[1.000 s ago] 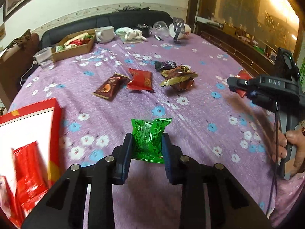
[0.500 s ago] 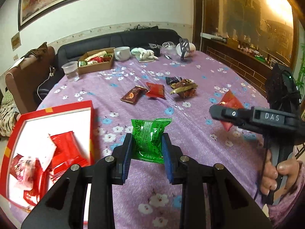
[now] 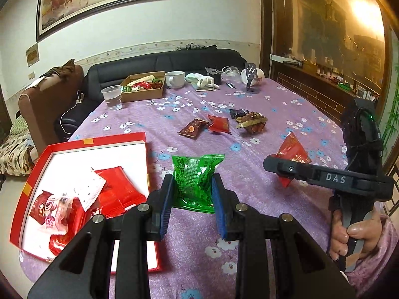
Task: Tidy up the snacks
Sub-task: 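Carry the green packet and red pouch over the red-rimmed tray with both tools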
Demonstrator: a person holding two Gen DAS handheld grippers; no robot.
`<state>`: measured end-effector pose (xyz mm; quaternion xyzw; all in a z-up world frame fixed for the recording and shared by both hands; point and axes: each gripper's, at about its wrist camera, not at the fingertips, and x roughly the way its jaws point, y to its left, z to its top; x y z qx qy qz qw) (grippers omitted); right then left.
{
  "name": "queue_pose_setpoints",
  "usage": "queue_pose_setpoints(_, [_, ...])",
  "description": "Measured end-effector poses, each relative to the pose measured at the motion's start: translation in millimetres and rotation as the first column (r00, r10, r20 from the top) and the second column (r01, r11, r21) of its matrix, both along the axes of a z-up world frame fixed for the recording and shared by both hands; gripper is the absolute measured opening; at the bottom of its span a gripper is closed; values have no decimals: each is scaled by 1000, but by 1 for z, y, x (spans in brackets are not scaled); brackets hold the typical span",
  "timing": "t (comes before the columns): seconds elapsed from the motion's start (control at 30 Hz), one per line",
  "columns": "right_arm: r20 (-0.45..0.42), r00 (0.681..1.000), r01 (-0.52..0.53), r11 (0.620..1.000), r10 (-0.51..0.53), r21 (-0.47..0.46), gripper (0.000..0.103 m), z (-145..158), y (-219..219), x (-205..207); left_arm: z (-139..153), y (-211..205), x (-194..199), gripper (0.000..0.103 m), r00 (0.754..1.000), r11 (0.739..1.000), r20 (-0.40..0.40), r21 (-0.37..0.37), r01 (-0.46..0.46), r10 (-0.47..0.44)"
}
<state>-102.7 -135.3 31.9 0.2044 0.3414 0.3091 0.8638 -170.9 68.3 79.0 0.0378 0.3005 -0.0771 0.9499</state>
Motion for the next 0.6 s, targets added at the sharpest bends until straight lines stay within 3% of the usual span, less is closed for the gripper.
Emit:
queue_pose_setpoints(0.23, [22,1000,6,996,-4,-87,22,0,11,-6,-4,6,-11,27,1000,1000,6,1,-4,4])
queue_pose_setpoints(0.6, [19,999,35,993,-33,-109,23,-1,11,-8,-13,24,-19,27,1000,1000,-9,-16,-24,24])
